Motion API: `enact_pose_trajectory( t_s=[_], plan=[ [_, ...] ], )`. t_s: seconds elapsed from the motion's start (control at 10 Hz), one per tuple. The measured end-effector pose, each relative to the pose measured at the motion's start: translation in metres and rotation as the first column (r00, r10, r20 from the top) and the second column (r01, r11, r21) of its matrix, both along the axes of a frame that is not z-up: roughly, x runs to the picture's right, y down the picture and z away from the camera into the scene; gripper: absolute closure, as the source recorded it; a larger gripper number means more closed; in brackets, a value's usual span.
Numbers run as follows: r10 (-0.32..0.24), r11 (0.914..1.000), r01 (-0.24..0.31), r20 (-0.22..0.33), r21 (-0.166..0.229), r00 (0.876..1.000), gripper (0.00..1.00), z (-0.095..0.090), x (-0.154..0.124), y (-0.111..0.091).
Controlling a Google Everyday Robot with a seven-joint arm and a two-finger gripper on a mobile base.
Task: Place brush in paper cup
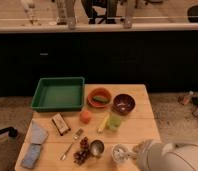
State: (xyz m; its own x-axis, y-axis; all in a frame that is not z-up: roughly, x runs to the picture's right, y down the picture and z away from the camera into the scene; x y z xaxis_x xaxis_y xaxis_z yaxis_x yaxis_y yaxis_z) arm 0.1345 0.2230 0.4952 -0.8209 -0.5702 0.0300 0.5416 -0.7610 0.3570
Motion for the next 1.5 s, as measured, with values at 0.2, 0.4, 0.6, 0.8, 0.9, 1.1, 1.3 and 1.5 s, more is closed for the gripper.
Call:
enact_pose_trajectory(
  t_s=[0.2,0.4,0.6,0.8,0.9,1.1,1.3,1.5],
  plan=[
    [-0.024,0.9997,0.024,-0.006,-0.006,1.0,1.0,0.003,-0.005,0.001],
    [-0.043,0.9991,0.043,-0.01,-0.008,0.999,1.0,0.003,-0.011,0.001],
    [-0.068,0.9976,0.068,-0.016,-0.011,0.998,1.0,0.003,-0.02,0.0],
    [-0.101,0.9948,0.101,-0.021,-0.015,0.995,1.0,0.004,-0.031,-0.001],
    [-0.125,0.992,0.125,-0.024,-0.019,0.992,1.0,0.006,-0.04,-0.002],
    [-0.151,0.9884,0.15,-0.028,-0.023,0.988,1.0,0.011,-0.051,-0.004],
    [-0.161,0.9867,0.16,-0.031,-0.027,0.986,1.0,0.015,-0.056,-0.005],
    [-0.176,0.984,0.175,-0.031,-0.03,0.984,1.0,0.019,-0.061,-0.006]
  ],
)
